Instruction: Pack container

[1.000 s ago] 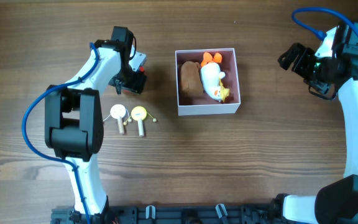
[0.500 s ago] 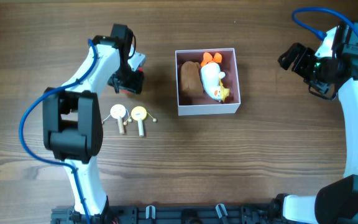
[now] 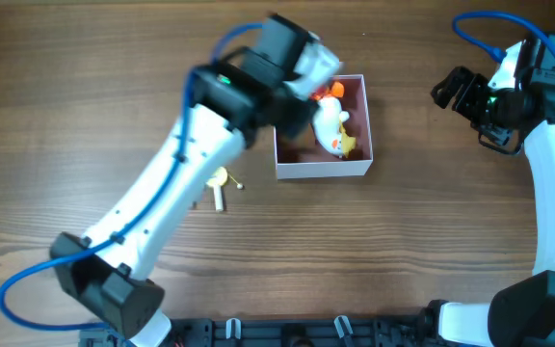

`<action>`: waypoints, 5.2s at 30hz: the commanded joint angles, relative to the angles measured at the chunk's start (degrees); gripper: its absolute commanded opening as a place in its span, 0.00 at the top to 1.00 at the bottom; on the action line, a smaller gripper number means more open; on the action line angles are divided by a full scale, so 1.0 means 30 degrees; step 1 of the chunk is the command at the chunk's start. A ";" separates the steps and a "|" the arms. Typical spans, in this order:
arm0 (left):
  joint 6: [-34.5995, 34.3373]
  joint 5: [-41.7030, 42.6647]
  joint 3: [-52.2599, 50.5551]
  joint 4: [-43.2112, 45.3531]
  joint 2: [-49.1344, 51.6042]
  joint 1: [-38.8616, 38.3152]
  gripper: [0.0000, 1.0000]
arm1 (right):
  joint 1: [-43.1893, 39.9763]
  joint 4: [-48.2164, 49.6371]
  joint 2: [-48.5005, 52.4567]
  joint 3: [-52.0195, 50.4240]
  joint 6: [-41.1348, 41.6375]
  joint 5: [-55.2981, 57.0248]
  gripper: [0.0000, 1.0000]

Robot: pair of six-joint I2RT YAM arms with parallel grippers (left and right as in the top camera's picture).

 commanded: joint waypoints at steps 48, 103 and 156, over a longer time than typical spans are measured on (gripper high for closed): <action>-0.1122 -0.5712 0.0590 -0.2353 0.0860 -0.1268 0.11 | -0.0044 0.0066 -0.0029 -0.0022 0.0044 0.0313 0.00; -1.0877 0.1800 -1.1468 0.1647 -0.0721 0.5683 0.94 | -0.0044 0.0066 -0.0029 -0.0022 0.0036 0.0321 0.00; -0.9879 -0.2266 -0.2492 -0.6885 -0.0386 0.4750 0.56 | -0.0044 0.0066 -0.0029 -0.0022 0.0036 0.0313 0.00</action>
